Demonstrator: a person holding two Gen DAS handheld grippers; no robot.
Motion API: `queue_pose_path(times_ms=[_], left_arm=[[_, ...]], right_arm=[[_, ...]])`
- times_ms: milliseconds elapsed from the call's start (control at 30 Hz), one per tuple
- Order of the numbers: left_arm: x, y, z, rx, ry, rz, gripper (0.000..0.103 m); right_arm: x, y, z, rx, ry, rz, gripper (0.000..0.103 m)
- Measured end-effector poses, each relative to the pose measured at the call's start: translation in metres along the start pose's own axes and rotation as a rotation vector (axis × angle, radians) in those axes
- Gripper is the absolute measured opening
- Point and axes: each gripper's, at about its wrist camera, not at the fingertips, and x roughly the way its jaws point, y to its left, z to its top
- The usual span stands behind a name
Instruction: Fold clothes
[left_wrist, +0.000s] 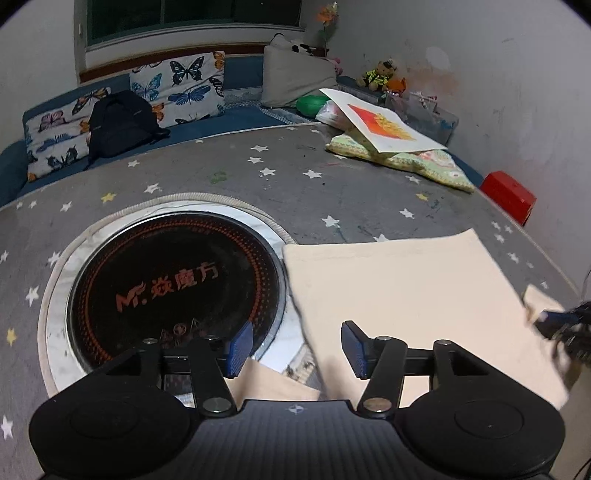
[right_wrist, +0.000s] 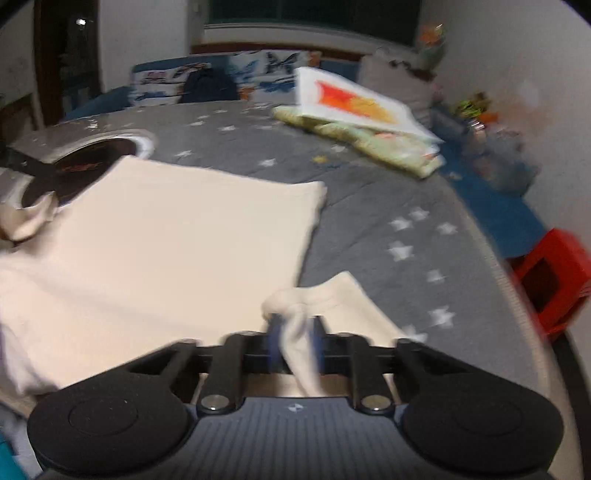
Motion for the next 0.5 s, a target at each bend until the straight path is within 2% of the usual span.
queue_pose_path(times_ms=[167,200,267,367,400,433,500], left_arm=[[0.014,0.003,0.007,0.001,-0.003,0.016,0.058],[0.017,0.003,0.008,0.004,-0.003,0.017,0.058],[0.024,0.0,0.011,0.018,-0.004,0.02,0.058],[0.037,-0.005,0.015,0.045,-0.006,0.027,0.058],[0.042,-0.007,0.016,0.052,-0.007,0.032,0.058],[0.046,-0.008,0.017,0.055,-0.005,0.036,0.058],[0.056,-0.008,0.019,0.056,0.002,0.037,0.058]], right_arm=[[-0.008,-0.03,0.008,0.017,-0.033,-0.26,0.005],[-0.008,-0.036,0.011,0.026,-0.038,-0.307,0.008],[-0.012,-0.042,0.019,0.059,-0.071,-0.329,0.014],[-0.013,-0.042,0.034,0.111,-0.113,-0.209,0.023],[-0.011,-0.04,0.038,0.126,-0.119,-0.156,0.033],[-0.006,-0.037,0.042,0.135,-0.114,-0.106,0.036],[0.008,-0.029,0.05,0.148,-0.089,-0.011,0.036]])
